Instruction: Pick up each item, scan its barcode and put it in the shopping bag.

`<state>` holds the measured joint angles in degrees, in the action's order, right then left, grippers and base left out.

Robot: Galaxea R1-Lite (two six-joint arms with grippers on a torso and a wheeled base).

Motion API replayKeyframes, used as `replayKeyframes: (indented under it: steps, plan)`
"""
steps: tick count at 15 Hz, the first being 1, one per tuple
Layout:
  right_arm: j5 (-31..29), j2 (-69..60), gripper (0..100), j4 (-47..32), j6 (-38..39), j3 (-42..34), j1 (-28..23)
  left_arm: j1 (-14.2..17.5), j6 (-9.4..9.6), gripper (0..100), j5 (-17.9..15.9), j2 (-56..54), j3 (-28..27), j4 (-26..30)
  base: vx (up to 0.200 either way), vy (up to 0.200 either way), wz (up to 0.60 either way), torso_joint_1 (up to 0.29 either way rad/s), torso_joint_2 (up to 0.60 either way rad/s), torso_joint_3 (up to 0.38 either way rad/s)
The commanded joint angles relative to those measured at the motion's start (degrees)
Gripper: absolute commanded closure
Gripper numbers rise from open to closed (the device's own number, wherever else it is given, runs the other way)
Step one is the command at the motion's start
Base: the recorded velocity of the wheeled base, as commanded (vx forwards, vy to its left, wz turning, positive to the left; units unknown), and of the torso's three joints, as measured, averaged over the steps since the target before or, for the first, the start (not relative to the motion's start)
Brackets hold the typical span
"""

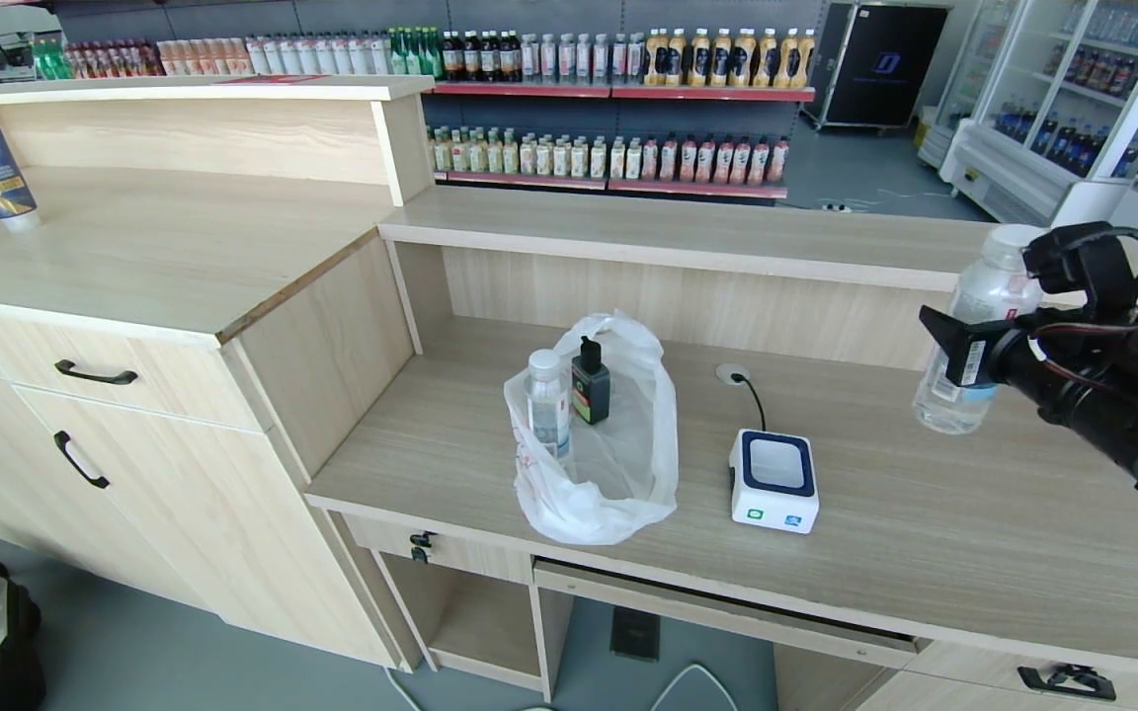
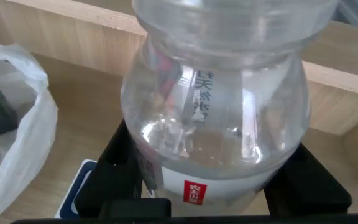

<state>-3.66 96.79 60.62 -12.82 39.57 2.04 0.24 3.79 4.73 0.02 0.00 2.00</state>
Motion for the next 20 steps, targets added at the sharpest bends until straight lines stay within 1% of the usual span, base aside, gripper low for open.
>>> replayKeyframes:
  steps: [1, 2, 5, 10, 12, 14, 16, 17, 19, 20]
  plan:
    - [-7.2, -6.4, 100, -1.6, 0.1, -2.9, -0.1, 0.0, -0.01, 0, 0.0, 0.0, 0.0, 0.0, 0.0, 0.0, 0.0, 0.0, 0.0, 0.0]
    - [-8.3, -6.4, 100, -1.9, -0.2, -3.0, 0.0, 0.0, -0.01, 0, 0.0, 0.0, 0.0, 0.0, 0.0, 0.0, 0.0, 0.0, 0.0, 0.0]
    - [-8.6, -7.1, 100, -3.8, -0.7, -2.7, -0.1, 0.0, -0.01, 0, 0.0, 0.0, 0.0, 0.0, 0.0, 0.0, 0.0, 0.0, 0.0, 0.0]
    - [-8.3, -7.6, 100, -4.3, -0.4, -2.2, 1.4, 0.0, -0.01, 0, 0.0, 0.0, 0.0, 0.0, 0.0, 0.0, 0.6, 0.002, 0.0, 0.001]
    - [-8.1, -6.4, 100, -4.2, 1.0, -2.2, 2.7, 0.0, -0.01, 0, 0.0, 0.0, 0.0, 0.0, 0.0, 0.0, 0.6, 0.005, 0.0, 0.002]
    - [-7.9, -3.5, 100, -4.2, 2.5, -2.1, 4.0, 0.0, -0.01, 0, 0.0, 0.0, 0.0, 0.0, 0.0, 0.0, 0.0, 0.0, 0.0, 0.0]
    - [-5.8, 1.2, 100, -3.5, 7.2, -2.2, 6.4, 0.0, -0.01, 0, 0.0, 0.0, 0.0, 0.0, 0.0, 0.0, 0.0, 0.0, 0.0, 0.0]
    - [-5.7, 3.7, 100, -3.0, 7.6, -2.2, 6.8, 0.0, -0.01, 0, 0.0, 0.0, 0.0, 0.0, 0.0, 0.0, 0.0, 0.0, 0.0, 0.0]
    - [-5.6, 9.3, 100, 0.0, 7.6, -2.2, 7.6, 0.0, -0.01, 0, 0.0, 0.0, 0.0, 0.0, 0.0, 0.0, 0.0, 0.0, 0.0, 0.0]
    - [-5.6, 12.2, 100, 3.2, 7.6, -2.1, 8.1, 0.0, -0.01, 0, 0.0, 0.0, 0.0, 0.0, 0.0, 0.0, 0.0, 0.0, 0.0, 0.0]
